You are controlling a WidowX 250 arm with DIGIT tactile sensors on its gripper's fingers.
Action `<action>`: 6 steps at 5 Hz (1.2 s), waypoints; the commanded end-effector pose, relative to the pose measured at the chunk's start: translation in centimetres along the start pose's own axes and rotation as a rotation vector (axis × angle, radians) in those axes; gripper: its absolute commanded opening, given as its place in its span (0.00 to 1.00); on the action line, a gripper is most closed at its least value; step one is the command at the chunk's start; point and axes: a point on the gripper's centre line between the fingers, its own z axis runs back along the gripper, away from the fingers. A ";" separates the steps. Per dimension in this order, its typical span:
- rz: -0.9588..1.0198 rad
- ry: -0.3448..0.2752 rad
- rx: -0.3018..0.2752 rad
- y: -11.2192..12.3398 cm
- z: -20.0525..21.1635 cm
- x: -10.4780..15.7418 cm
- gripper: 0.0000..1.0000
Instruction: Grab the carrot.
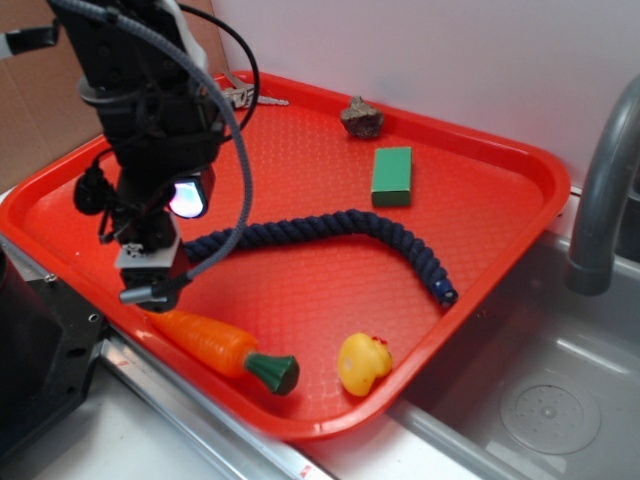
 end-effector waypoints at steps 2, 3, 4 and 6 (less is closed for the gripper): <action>-0.412 -0.030 0.009 -1.3 -2.8 2.5 1.00; -0.483 -0.024 -0.034 -2.0 -4.7 2.6 1.00; -0.507 -0.043 -0.048 -2.8 -4.3 2.9 1.00; -0.524 -0.014 -0.063 -2.3 -5.6 2.6 1.00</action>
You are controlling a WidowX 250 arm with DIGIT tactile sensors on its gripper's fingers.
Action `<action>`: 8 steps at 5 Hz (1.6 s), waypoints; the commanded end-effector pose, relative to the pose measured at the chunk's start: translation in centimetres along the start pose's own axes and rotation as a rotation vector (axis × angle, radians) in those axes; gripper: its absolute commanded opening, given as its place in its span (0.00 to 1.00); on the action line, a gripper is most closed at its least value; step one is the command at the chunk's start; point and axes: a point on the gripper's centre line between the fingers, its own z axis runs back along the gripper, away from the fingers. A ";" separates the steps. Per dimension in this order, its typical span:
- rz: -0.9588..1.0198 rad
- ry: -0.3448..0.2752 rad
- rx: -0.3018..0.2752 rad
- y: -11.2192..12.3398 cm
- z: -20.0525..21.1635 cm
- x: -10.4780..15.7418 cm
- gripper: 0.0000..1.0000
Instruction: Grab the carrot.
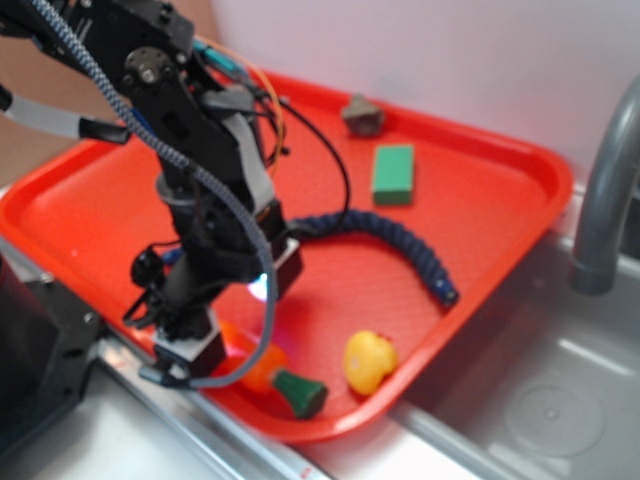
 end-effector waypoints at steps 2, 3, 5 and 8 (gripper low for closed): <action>-0.029 0.040 -0.038 2.9 -2.5 -0.2 1.00; -0.019 0.052 -0.042 3.1 -2.6 -0.3 1.00; -0.164 0.059 0.015 2.6 -2.6 -0.1 0.00; 0.166 0.058 -0.059 -0.1 4.2 -4.0 0.00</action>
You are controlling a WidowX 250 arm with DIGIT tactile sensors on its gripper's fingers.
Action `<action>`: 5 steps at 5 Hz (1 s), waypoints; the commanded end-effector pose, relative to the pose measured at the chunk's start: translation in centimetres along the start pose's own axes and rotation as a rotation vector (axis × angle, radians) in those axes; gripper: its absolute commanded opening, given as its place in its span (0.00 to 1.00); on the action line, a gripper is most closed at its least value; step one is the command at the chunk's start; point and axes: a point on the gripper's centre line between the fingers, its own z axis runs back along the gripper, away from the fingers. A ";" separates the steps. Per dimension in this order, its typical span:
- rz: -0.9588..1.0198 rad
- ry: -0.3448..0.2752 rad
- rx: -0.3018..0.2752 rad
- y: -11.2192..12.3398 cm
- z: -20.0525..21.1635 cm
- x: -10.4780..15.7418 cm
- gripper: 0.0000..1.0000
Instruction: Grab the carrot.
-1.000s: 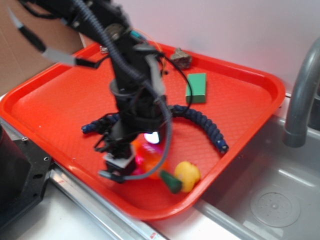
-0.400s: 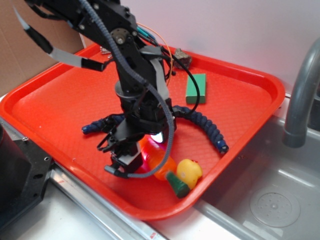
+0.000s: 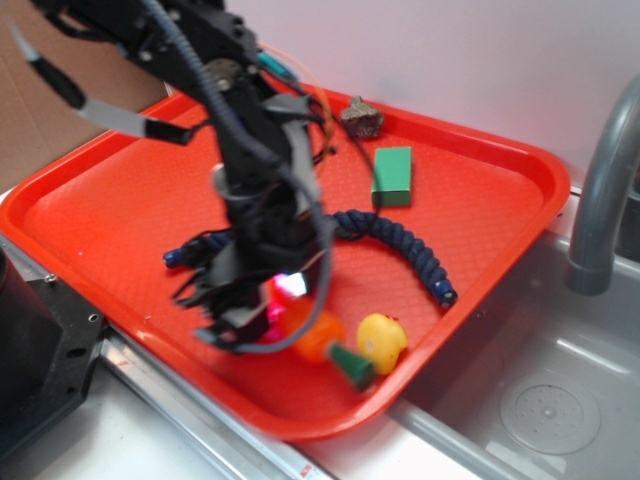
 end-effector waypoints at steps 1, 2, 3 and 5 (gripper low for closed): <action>0.490 -0.068 -0.066 -4.5 9.0 -7.8 0.00; 0.737 -0.119 -0.064 -4.9 11.9 -9.9 0.00; 0.986 -0.149 -0.013 -4.6 15.6 -11.0 0.00; 1.457 -0.086 0.001 -0.8 18.8 -12.0 0.00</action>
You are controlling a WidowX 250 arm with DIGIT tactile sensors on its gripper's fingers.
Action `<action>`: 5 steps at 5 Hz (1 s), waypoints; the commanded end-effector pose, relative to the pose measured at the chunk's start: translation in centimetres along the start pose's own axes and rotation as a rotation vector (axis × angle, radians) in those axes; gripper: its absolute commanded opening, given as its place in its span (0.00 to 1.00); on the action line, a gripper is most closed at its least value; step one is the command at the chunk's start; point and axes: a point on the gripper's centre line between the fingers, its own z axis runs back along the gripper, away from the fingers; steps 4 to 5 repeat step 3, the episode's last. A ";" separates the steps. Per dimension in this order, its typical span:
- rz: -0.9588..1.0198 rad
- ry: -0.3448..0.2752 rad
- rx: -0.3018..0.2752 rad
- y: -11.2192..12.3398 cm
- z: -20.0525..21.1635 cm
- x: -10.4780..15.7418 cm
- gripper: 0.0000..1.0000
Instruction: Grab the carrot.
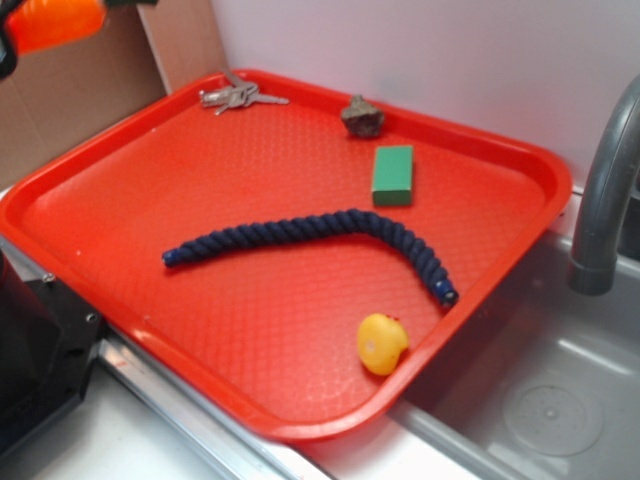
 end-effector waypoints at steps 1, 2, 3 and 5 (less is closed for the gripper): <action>0.332 0.041 0.091 0.3 1.9 1.2 0.00; 0.343 0.006 0.122 1.2 2.7 1.6 0.00; 0.319 0.024 0.121 1.1 2.4 2.0 0.00; 0.319 0.024 0.121 1.1 2.4 2.0 0.00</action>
